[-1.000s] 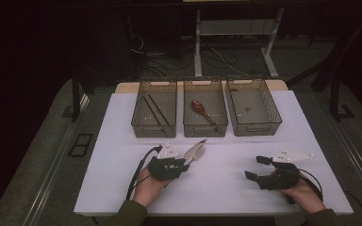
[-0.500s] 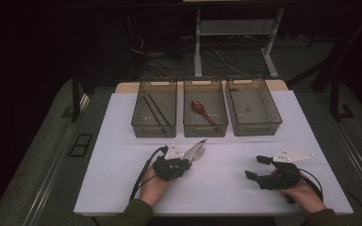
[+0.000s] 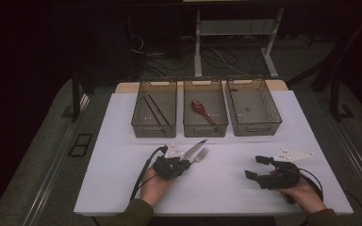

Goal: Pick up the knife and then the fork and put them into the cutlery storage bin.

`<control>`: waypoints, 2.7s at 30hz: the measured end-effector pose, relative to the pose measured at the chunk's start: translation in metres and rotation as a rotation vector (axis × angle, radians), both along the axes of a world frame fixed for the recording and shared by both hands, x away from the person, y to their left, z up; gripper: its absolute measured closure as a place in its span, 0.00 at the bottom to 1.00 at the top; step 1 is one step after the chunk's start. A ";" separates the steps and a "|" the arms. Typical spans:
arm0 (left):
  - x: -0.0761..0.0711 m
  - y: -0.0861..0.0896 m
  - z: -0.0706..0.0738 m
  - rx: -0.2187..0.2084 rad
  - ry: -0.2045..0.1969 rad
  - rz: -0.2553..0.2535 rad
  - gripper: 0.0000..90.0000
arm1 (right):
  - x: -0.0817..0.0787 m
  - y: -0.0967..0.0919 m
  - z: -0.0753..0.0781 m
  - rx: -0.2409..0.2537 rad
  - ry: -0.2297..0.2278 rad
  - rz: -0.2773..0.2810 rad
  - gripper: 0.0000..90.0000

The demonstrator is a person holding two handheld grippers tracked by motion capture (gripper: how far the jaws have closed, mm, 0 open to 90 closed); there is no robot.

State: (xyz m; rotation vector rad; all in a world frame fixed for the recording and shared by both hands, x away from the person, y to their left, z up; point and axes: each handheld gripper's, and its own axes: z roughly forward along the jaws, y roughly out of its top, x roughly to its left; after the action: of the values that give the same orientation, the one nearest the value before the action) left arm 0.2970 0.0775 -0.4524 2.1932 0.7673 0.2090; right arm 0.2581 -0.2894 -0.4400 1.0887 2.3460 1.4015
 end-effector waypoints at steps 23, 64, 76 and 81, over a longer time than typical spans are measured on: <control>-0.014 0.006 0.051 -0.198 -0.092 -0.058 0.94 | 0.003 0.006 0.022 0.082 0.025 0.049 0.16; -0.020 -0.031 0.051 -0.234 -0.150 -0.078 0.94 | 0.048 0.095 0.056 0.213 0.012 0.118 0.93; -0.017 -0.014 0.045 -0.221 -0.163 -0.081 0.70 | 0.056 0.080 0.064 0.187 -0.004 0.082 0.95; -0.015 0.008 0.044 -0.219 -0.159 -0.087 0.63 | 0.060 0.062 0.067 0.170 -0.016 0.039 0.95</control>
State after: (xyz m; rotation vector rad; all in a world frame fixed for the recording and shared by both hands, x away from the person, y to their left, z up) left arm 0.2821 0.0854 -0.4081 1.9711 0.5764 0.2407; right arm 0.3185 -0.2275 -0.3725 1.0748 2.2833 1.6423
